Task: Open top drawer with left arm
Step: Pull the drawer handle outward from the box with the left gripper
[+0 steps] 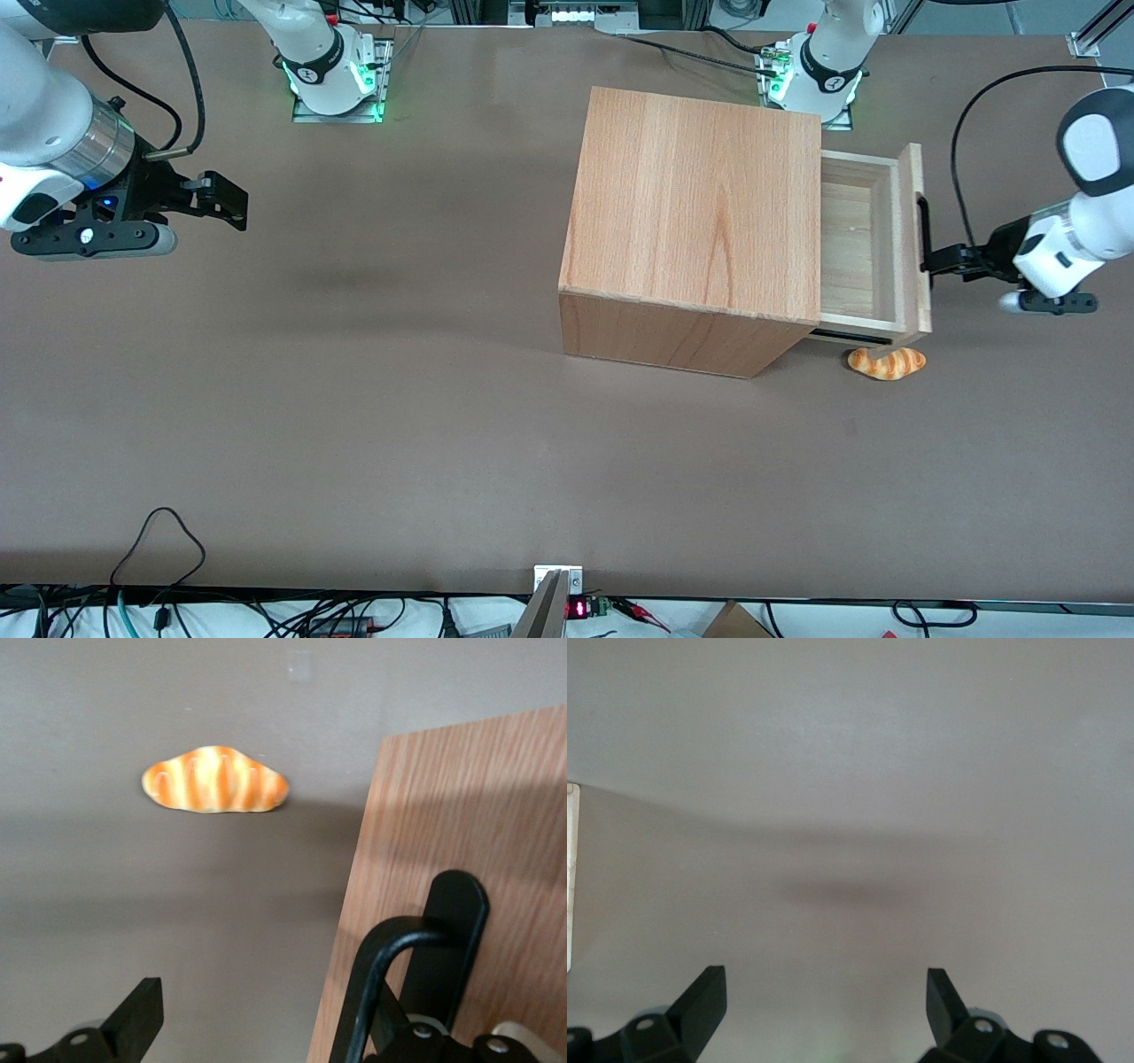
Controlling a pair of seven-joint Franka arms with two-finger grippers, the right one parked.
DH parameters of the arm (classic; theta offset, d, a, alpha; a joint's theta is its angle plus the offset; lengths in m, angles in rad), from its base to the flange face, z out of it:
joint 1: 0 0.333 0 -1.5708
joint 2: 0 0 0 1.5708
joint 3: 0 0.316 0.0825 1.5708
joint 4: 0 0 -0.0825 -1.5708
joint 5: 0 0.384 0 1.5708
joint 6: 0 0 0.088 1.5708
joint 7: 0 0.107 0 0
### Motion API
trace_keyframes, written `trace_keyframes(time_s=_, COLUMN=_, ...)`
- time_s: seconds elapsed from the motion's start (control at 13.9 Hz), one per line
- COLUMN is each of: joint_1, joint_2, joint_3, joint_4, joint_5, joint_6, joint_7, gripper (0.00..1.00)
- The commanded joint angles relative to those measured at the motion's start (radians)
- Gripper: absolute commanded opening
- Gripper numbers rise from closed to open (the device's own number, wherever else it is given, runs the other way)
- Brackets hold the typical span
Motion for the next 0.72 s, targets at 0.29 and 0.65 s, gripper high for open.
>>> trace_keyframes(time_s=0.29, joint_1=0.107, joint_2=0.034, joint_3=-0.004, joint_4=0.043, joint_5=0.034, joint_6=0.008, joint_7=0.078, gripper=1.0)
trace_keyframes(time_s=0.65, joint_1=0.123, joint_2=0.016, joint_3=-0.002, joint_4=0.08, joint_5=0.034, joint_6=-0.033, joint_7=0.078, gripper=1.0)
